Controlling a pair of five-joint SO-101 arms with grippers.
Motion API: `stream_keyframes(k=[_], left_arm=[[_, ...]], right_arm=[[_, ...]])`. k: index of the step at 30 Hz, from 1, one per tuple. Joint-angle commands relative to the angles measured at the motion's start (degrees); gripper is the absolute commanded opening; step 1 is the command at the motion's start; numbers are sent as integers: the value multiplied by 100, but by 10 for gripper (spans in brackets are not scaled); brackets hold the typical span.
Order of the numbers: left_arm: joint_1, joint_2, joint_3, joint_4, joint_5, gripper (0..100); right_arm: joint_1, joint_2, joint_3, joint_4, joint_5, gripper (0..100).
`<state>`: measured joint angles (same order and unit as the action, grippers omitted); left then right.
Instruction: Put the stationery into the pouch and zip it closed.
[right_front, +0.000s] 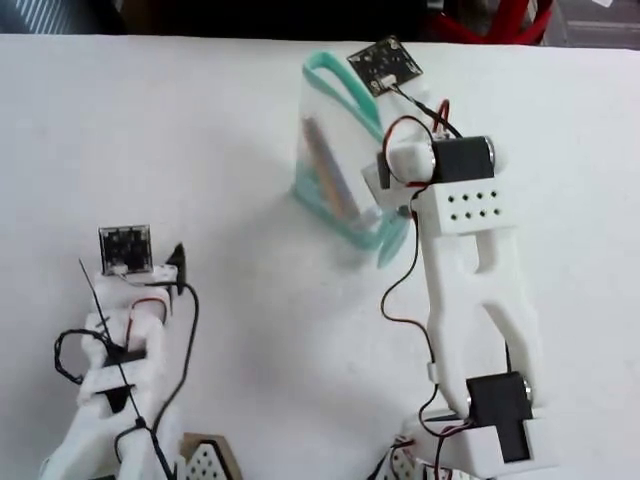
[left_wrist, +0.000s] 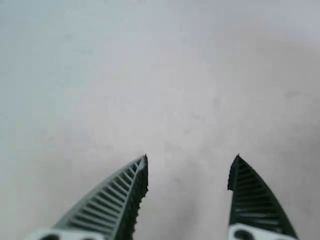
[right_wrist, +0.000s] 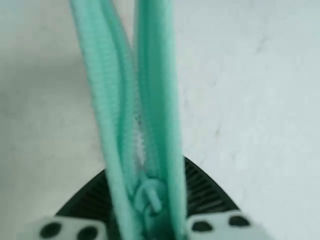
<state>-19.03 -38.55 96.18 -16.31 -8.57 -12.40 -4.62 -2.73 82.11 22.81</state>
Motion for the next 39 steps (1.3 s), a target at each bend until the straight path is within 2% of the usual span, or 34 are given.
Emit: stream_keyframes(k=[1,39], left_arm=[[-75,-110,-18,-62,-18,264],[-75,-110,-18,-62,-18,264]], right_arm=[[145,57,18,198,-18,19],[321,57,-35,479,-62,19]])
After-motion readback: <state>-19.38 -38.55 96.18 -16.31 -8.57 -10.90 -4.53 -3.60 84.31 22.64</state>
